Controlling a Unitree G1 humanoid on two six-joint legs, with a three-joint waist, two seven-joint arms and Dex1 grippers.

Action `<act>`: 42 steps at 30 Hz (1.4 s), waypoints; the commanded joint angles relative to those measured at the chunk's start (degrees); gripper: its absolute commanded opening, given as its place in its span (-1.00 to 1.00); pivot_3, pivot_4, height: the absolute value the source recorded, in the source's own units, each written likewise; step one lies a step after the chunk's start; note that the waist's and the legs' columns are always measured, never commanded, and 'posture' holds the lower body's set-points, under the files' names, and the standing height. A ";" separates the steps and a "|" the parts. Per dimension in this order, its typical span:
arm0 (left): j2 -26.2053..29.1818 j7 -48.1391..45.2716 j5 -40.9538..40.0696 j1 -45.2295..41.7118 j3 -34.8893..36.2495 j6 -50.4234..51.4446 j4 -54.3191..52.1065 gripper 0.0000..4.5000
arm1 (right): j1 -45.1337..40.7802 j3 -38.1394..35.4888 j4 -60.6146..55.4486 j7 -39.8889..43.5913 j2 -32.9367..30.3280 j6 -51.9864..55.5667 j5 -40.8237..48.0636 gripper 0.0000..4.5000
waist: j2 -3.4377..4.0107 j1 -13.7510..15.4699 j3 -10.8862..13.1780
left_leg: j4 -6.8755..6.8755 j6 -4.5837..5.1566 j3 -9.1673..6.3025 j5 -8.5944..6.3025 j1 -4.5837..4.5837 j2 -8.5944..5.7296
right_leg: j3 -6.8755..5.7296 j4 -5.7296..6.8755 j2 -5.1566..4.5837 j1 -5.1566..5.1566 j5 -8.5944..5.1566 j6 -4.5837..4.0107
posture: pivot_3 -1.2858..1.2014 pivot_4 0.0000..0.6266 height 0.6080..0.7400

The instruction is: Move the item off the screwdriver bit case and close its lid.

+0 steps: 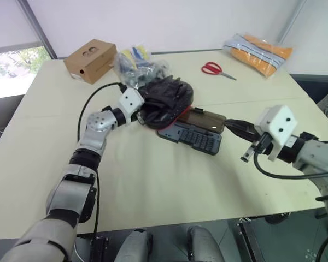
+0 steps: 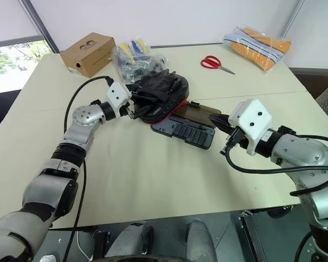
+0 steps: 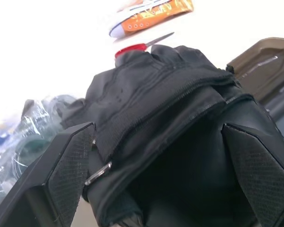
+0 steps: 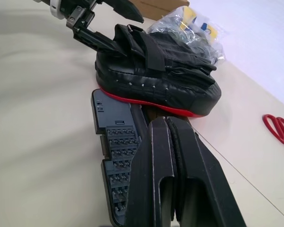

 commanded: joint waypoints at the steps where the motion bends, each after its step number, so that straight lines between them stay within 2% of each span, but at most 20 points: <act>1: 0.23 -0.61 -0.77 -1.45 1.44 -0.48 0.45 0.99 | 0.24 -1.47 -2.64 -0.62 0.04 -0.06 -0.04 -1.00 | 0.00 0.00 0.00 | 0.00 0.00 0.00 0.00 0.00 0.00 | 0.00 0.02 0.00 0.00 0.00 0.00 | 0.03 -0.52 1.00; 7: 0.74 -0.90 -1.04 -1.72 2.37 -0.14 0.61 0.99 | 0.36 -1.57 -2.88 -0.70 -0.12 0.22 -0.03 -1.00 | 0.00 -0.10 0.00 | 0.02 0.00 0.01 0.00 0.00 0.00 | 0.00 0.15 0.00 -0.07 0.00 0.00 | 0.03 -0.52 1.00; 17: 0.04 5.90 1.64 -4.64 2.14 -1.11 7.63 0.99 | -0.26 -1.06 -2.45 -0.81 -0.06 -0.01 -0.40 -1.00 | 0.00 -0.07 0.00 | 0.04 0.00 0.02 0.00 0.01 0.00 | 0.00 0.21 0.00 -0.08 0.00 0.00 | 0.03 -0.52 1.00; 28: -3.61 7.43 2.27 -7.16 1.73 -1.13 13.91 0.99 | -0.35 -0.83 -2.78 -1.56 0.24 0.19 -0.52 -1.00 | -0.02 0.06 -0.02 | 0.10 0.00 0.01 0.01 0.01 -0.02 | 0.00 0.27 0.00 -0.07 0.00 0.00 | 0.03 -0.52 1.00; 31: -4.20 6.97 1.99 -7.38 2.10 -0.63 14.07 0.61 | -0.32 -0.84 -2.88 -1.86 0.20 0.22 -0.59 -1.00 | -0.02 0.12 -0.02 | 0.13 -0.01 0.01 0.01 0.01 -0.04 | 0.00 0.29 -0.01 -0.06 0.00 0.00 | 0.03 -0.52 1.00; 38: -4.41 6.81 2.63 -7.04 2.19 -0.46 14.86 -0.98 | 0.13 -1.19 -3.23 -2.24 0.10 0.40 -0.53 -1.00 | -0.02 -0.15 -0.02 | 0.16 -0.01 0.01 0.01 0.03 -0.04 | 0.00 0.32 -0.02 -0.07 0.00 0.00 | 0.03 -0.52 1.00; 42: -4.14 7.37 2.76 -6.85 2.57 -0.86 14.59 -0.98 | 0.03 -0.96 -3.14 -2.33 0.13 0.35 -0.55 -1.00 | -0.02 -0.05 -0.02 | 0.16 -0.01 0.02 0.01 0.02 -0.04 | 0.00 0.32 -0.02 -0.07 0.00 0.00 | 0.03 -0.52 1.00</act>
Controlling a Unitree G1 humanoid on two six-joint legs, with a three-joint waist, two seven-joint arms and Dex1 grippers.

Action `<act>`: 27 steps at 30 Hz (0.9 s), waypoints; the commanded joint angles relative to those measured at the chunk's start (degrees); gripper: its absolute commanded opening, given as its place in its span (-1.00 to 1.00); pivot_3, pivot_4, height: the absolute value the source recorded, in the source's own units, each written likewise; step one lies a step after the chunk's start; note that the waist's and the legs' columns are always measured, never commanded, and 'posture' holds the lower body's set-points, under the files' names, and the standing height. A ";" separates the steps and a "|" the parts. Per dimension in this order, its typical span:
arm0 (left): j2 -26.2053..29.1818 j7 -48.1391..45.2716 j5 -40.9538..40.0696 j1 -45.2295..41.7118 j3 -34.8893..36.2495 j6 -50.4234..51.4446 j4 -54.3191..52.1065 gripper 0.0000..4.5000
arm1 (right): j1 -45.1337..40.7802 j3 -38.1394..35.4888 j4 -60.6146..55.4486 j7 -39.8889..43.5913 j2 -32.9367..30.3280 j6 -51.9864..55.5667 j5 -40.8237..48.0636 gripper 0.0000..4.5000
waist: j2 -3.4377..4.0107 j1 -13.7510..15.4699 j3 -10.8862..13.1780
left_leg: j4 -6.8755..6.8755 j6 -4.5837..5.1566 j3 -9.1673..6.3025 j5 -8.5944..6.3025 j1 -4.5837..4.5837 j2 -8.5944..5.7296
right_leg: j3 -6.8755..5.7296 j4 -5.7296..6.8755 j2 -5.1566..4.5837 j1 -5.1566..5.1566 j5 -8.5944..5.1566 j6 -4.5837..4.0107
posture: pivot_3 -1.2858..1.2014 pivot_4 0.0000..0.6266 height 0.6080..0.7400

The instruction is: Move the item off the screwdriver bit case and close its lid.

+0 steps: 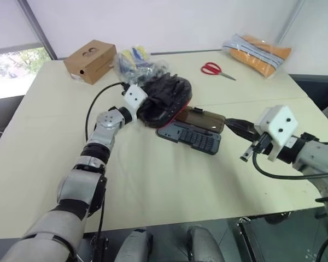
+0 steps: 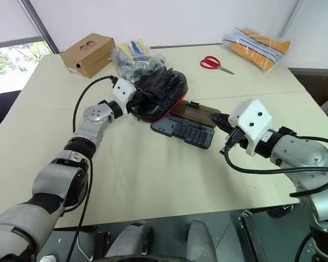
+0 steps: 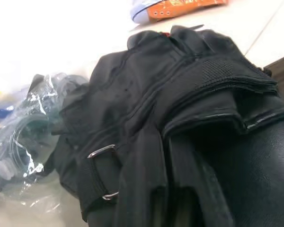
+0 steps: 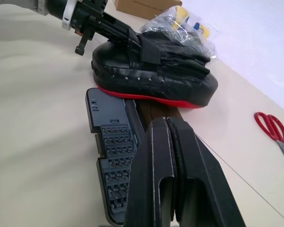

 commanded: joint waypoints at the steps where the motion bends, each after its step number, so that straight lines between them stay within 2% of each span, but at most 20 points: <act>1: 0.75 0.57 0.62 -0.18 0.47 -0.28 -0.24 -0.98 | -0.47 -0.78 -2.12 -0.50 0.14 -0.06 -0.18 -1.00 | 0.00 -0.02 0.00 | 0.01 0.00 0.00 0.00 0.00 0.00 | 0.00 0.00 0.00 0.00 0.00 0.00 | 0.03 -0.52 1.00; 6: 1.78 3.39 -1.49 0.91 3.28 -1.34 -4.73 -0.98 | -0.80 -0.19 -1.99 -0.72 0.55 -0.13 0.01 -1.00 | 0.00 -0.13 0.00 | 0.00 0.00 0.00 0.00 0.00 0.01 | 0.00 0.00 0.00 -0.02 0.00 0.00 | 0.03 -0.52 1.00; 20: 4.55 18.09 -1.97 6.78 9.40 9.10 -33.91 -0.98 | -4.94 6.09 1.42 0.71 3.16 -2.20 -1.21 -1.00 | -0.01 -0.32 0.01 | -0.02 -0.01 0.00 0.00 -0.03 0.02 | 0.05 0.02 0.00 -0.11 0.00 0.00 | 0.03 -0.52 1.00; 27: 10.69 22.94 -0.04 11.21 12.37 16.18 -43.80 -0.98 | -7.26 8.91 4.01 1.90 4.94 -4.09 -2.20 -1.00 | -0.01 -0.71 0.01 | -0.08 -0.02 -0.02 0.01 -0.01 0.04 | 0.09 0.02 0.00 -0.17 0.00 0.00 | 0.03 -0.52 1.00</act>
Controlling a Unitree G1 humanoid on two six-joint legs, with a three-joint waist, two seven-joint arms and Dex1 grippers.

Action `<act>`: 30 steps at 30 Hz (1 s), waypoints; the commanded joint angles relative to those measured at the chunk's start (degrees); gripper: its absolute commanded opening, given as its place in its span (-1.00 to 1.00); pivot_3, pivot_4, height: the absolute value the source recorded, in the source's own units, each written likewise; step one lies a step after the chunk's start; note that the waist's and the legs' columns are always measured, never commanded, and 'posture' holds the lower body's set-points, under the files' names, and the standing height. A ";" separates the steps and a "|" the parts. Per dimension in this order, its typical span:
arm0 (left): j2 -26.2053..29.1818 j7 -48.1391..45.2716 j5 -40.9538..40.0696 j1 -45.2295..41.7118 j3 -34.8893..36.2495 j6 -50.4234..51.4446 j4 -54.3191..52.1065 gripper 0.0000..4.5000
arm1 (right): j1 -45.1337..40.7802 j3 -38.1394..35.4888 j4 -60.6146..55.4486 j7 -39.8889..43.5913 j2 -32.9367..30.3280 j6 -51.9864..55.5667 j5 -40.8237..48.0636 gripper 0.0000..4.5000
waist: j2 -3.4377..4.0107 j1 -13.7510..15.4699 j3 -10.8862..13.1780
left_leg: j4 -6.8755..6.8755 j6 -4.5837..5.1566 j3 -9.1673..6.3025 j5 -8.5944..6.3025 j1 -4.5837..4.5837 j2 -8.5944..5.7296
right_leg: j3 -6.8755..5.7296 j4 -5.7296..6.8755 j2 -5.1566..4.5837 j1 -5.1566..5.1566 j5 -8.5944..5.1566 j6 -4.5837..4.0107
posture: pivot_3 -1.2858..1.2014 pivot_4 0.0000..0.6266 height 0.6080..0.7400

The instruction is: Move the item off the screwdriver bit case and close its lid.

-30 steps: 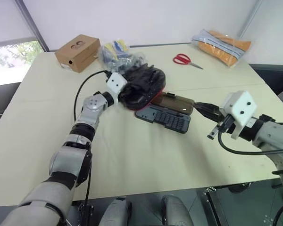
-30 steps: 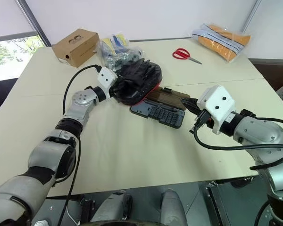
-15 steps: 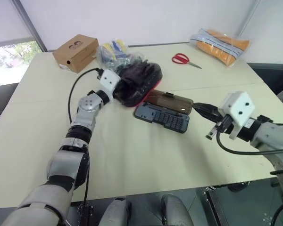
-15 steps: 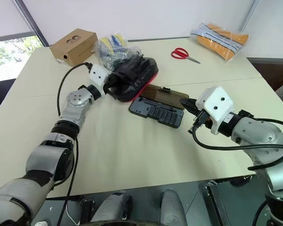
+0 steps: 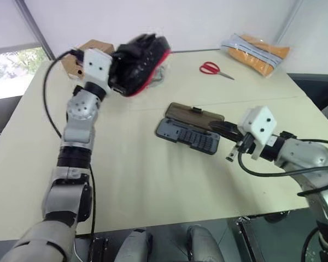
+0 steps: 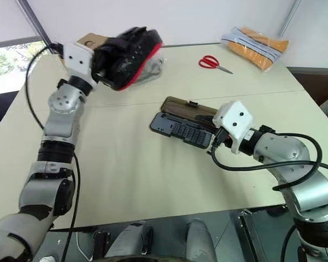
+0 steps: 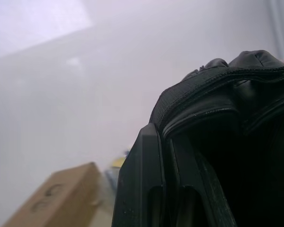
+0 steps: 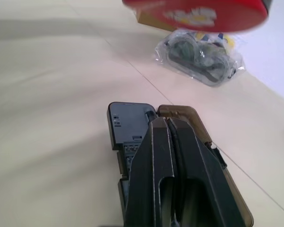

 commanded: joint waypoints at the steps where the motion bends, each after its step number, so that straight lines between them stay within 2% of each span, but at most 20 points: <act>1: 3.36 3.16 1.31 2.24 3.72 3.35 -6.58 -0.98 | -1.79 0.62 0.63 0.82 0.96 -2.17 -0.54 -1.00 | 0.00 -0.28 0.00 | -0.02 0.00 -0.01 0.00 0.00 0.00 | 0.01 0.01 0.00 -0.02 0.00 0.00 | 0.03 -0.52 1.00; 6: 8.48 7.84 3.11 11.48 9.85 9.16 -14.07 -0.98 | -4.08 3.41 3.61 2.71 2.80 -4.23 -1.26 -1.00 | 0.00 -1.19 0.00 | -0.07 -0.01 -0.11 0.00 -0.01 0.02 | 0.04 0.04 0.00 -0.08 0.00 0.00 | 0.03 -0.52 1.00; 10: 10.21 9.59 1.98 16.34 13.87 12.46 -16.39 -0.98 | -5.67 5.20 5.55 3.87 3.84 -5.47 -2.03 -1.00 | -0.01 -0.78 0.00 | -0.08 -0.03 -0.13 0.01 -0.03 0.03 | 0.02 0.05 -0.01 -0.12 0.00 0.00 | 0.03 -0.52 1.00; 14: 11.96 11.73 1.47 21.29 19.30 12.74 -15.62 -0.98 | -7.45 6.99 7.78 5.51 5.15 -6.86 -2.53 -1.00 | -0.03 -0.69 -0.01 | -0.05 -0.03 -0.11 0.02 -0.03 0.00 | 0.03 0.02 -0.08 -0.09 0.00 0.00 | 0.03 -0.52 1.00; 18: 12.92 14.10 0.60 25.67 24.09 12.76 -10.38 -0.98 | -8.34 7.99 8.87 6.45 6.13 -7.60 -3.08 -1.00 | -0.04 -0.80 -0.02 | -0.07 -0.04 -0.14 0.01 -0.03 0.01 | 0.02 0.03 -0.08 -0.10 0.00 0.00 | 0.03 -0.52 1.00; 23: 13.96 15.02 -0.17 28.03 25.80 11.27 -4.22 -0.98 | -7.84 7.90 8.57 6.64 6.35 -7.52 -3.30 -1.00 | -0.06 -0.64 -0.04 | -0.10 -0.04 -0.13 0.01 -0.03 0.00 | 0.01 0.04 -0.10 -0.12 0.00 0.00 | 0.03 -0.52 1.00; 30: 13.25 12.46 -1.02 29.03 22.87 8.80 1.37 -0.98 | -6.99 7.15 7.66 6.51 6.00 -7.17 -3.27 -1.00 | -0.09 -0.81 -0.07 | -0.09 -0.05 -0.12 0.02 0.00 0.00 | 0.01 0.06 -0.13 -0.11 0.00 -0.01 | 0.03 -0.52 1.00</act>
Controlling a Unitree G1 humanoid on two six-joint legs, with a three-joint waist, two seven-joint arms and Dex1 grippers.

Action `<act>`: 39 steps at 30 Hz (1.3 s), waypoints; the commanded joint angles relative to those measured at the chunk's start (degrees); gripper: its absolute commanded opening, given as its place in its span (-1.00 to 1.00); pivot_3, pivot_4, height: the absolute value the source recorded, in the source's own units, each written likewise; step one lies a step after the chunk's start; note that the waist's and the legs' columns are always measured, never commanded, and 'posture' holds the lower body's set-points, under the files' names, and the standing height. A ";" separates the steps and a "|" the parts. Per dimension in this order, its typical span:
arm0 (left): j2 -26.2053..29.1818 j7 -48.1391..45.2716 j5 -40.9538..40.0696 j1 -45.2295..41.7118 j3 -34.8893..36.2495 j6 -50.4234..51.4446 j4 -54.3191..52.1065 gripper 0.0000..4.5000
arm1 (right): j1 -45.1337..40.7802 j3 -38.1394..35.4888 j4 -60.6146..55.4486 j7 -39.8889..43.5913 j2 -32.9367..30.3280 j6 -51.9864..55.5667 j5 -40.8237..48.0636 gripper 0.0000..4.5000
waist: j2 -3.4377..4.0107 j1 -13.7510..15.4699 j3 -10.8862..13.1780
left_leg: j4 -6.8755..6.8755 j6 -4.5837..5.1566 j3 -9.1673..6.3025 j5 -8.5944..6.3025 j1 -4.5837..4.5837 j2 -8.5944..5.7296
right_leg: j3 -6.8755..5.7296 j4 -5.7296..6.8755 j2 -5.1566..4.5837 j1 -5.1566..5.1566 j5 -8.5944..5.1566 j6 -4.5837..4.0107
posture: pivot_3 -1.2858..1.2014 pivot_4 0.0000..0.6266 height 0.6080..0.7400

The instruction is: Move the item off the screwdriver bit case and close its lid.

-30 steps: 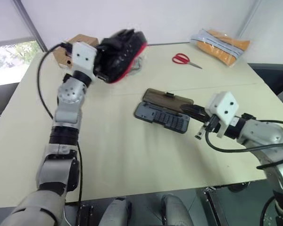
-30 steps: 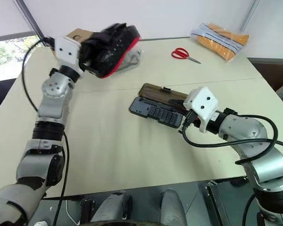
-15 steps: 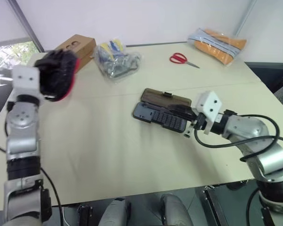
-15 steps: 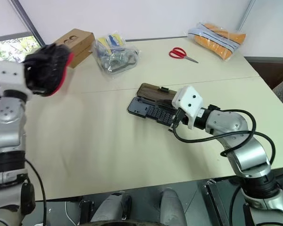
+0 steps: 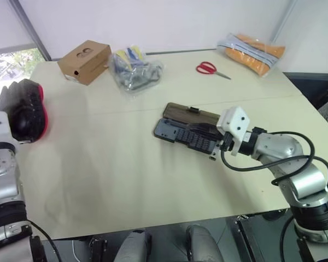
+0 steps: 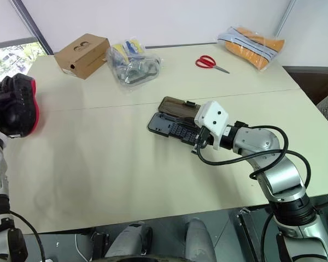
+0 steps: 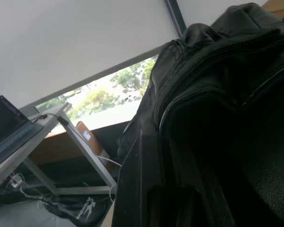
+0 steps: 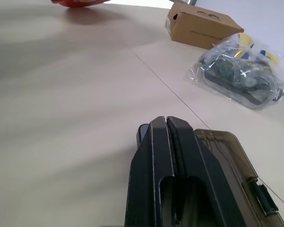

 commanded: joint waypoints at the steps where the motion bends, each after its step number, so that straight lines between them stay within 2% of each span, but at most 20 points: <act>1: -0.12 -1.71 -1.12 0.28 -1.03 -1.18 1.70 -0.98 | 0.29 -1.63 -2.46 -0.19 -0.16 -0.49 0.03 -1.00 | 0.00 -0.03 0.00 | 0.00 0.00 0.00 0.00 0.00 0.00 | 0.00 0.00 0.00 0.00 0.00 0.00 | 0.03 -0.52 1.00; 5: -1.24 -5.65 -3.08 -0.56 -3.33 -0.73 2.21 -0.98 | 0.89 -1.90 -3.32 -0.62 -0.27 -0.04 0.04 -1.00 | 0.00 -0.04 0.00 | 0.00 0.00 0.01 0.00 0.00 0.00 | 0.00 0.00 0.00 -0.01 0.00 0.00 | 0.03 -0.52 1.00; 6: -1.38 -6.57 -3.38 -0.90 -3.90 -0.66 2.13 -0.86 | 1.00 -1.97 -3.51 -0.77 -0.32 0.10 0.04 -1.00 | 0.00 -0.04 0.00 | 0.00 0.00 0.01 0.00 -0.01 0.00 | 0.00 0.01 0.00 -0.01 0.00 0.00 | 0.03 -0.52 1.00; 8: -1.50 -7.53 -3.73 -1.58 -4.74 -0.46 2.16 -0.56 | 1.22 -2.15 -3.83 -0.98 -0.45 0.32 0.08 -1.00 | 0.00 0.04 0.00 | 0.00 0.00 0.01 0.00 0.00 0.00 | 0.00 0.01 -0.01 -0.01 0.00 0.00 | 0.03 -0.52 1.00; 15: -1.97 -11.31 -5.23 -1.92 -6.77 2.10 -0.54 0.98 | 2.26 -2.85 -5.03 -1.65 -0.63 1.20 0.01 -1.00 | 0.01 0.20 -0.02 | 0.01 0.00 0.00 0.00 0.00 -0.03 | 0.00 0.01 -0.04 0.01 0.00 0.00 | 0.03 -0.52 1.00; 22: -1.75 -16.40 -7.50 -0.12 -8.75 7.12 -9.14 0.98 | 2.80 -3.10 -5.52 -2.04 -0.63 1.41 -0.02 -1.00 | 0.01 0.07 -0.02 | 0.01 0.00 0.00 0.00 -0.01 -0.03 | 0.00 0.01 -0.04 0.02 0.00 0.00 | 0.03 -0.52 1.00; 31: -0.36 -21.92 -12.74 4.21 -8.04 17.38 -24.22 0.98 | 2.38 -2.71 -5.14 -1.89 -0.43 1.38 -0.12 -1.00 | 0.01 -0.03 -0.02 | -0.01 0.00 0.01 0.00 -0.01 0.00 | 0.01 0.00 -0.03 0.00 0.00 0.00 | 0.03 -0.52 1.00; 39: -1.20 -30.49 -21.76 -0.90 -12.44 24.73 -30.30 0.98 | 1.60 -3.16 -3.99 -2.21 -0.63 0.88 -1.08 -1.00 | 0.00 0.03 -0.01 | 0.00 0.00 0.02 0.00 -0.01 -0.01 | 0.01 -0.02 -0.03 0.02 0.00 -0.01 | 0.03 -0.52 1.00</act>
